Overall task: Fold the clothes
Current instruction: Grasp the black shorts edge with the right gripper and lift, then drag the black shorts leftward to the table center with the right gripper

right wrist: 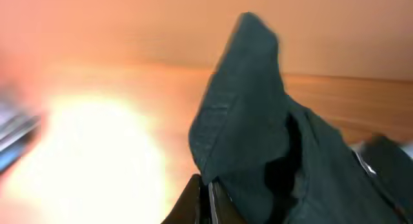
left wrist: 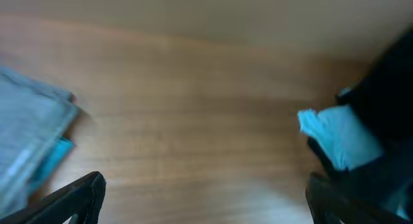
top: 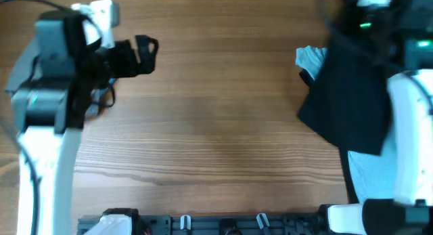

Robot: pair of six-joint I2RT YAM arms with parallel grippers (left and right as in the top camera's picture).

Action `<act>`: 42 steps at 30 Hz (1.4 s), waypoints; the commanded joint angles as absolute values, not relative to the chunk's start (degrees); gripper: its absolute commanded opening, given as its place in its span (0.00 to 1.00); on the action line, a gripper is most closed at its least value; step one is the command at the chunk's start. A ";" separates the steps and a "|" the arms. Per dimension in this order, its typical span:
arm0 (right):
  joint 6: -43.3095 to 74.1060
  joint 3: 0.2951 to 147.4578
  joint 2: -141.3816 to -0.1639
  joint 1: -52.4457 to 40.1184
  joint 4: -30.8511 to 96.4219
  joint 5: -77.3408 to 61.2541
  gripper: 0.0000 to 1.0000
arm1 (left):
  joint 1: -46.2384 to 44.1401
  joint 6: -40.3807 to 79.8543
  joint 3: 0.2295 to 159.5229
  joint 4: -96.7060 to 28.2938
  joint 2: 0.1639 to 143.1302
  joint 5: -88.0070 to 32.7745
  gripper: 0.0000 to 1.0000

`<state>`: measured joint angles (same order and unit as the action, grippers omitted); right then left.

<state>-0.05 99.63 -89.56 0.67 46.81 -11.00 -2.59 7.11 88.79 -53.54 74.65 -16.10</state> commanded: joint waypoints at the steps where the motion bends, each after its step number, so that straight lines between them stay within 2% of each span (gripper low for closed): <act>1: 0.03 99.83 -91.15 -21.26 49.52 -21.30 0.06 | 0.47 6.13 90.15 -53.41 65.06 -11.33 1.00; 2: 0.16 99.83 -93.47 -31.14 49.80 -21.34 0.09 | 1.30 5.74 90.15 -53.41 62.11 -8.58 1.00; 3: 0.12 99.83 -94.94 -36.12 49.82 -21.34 0.18 | 1.76 4.54 90.15 -53.41 60.20 -7.40 1.00; 4: -0.10 99.85 -96.95 -42.24 49.84 -21.26 0.34 | 1.96 3.66 90.15 -53.41 58.81 -6.46 1.00; 6: -1.91 99.85 -99.83 -50.24 50.15 -18.28 0.82 | 2.13 3.16 90.15 -53.41 56.16 -3.77 1.00; 8: -1.34 99.88 -101.03 -56.40 50.28 -6.20 0.92 | 2.11 2.85 90.15 -53.43 54.28 -0.93 1.00; 12: -0.60 100.62 -97.86 -54.87 50.92 1.41 0.93 | 2.11 2.07 90.13 -54.11 55.40 -1.50 1.00; 17: 10.22 100.62 -89.23 -40.73 53.23 4.43 0.93 | 2.09 1.58 90.13 -54.70 64.60 -14.28 0.98; 21: 17.45 100.62 -82.87 -25.56 53.43 -1.98 0.93 | -1.26 -4.32 90.13 -54.92 77.73 -24.43 0.93; 27: 22.50 100.60 -80.53 -7.94 53.52 -14.57 0.93 | -10.48 -10.35 90.13 -50.72 99.68 -24.47 0.90; 34: 20.75 100.60 -82.81 -4.84 53.69 -15.09 0.93 | -17.34 -13.54 90.13 -39.75 115.39 -23.86 0.86; 40: 20.64 100.60 -85.49 -4.84 53.84 -15.11 0.93 | -19.73 -15.09 90.13 -36.47 122.10 -17.87 0.95; 42: 20.53 100.60 -85.97 -4.84 53.82 -15.11 0.93 | -19.70 -15.81 90.13 -35.94 123.35 -17.91 0.96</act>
<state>21.17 99.90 -84.75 -4.93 53.80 -14.00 -19.70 -13.43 90.04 -36.67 121.21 -19.86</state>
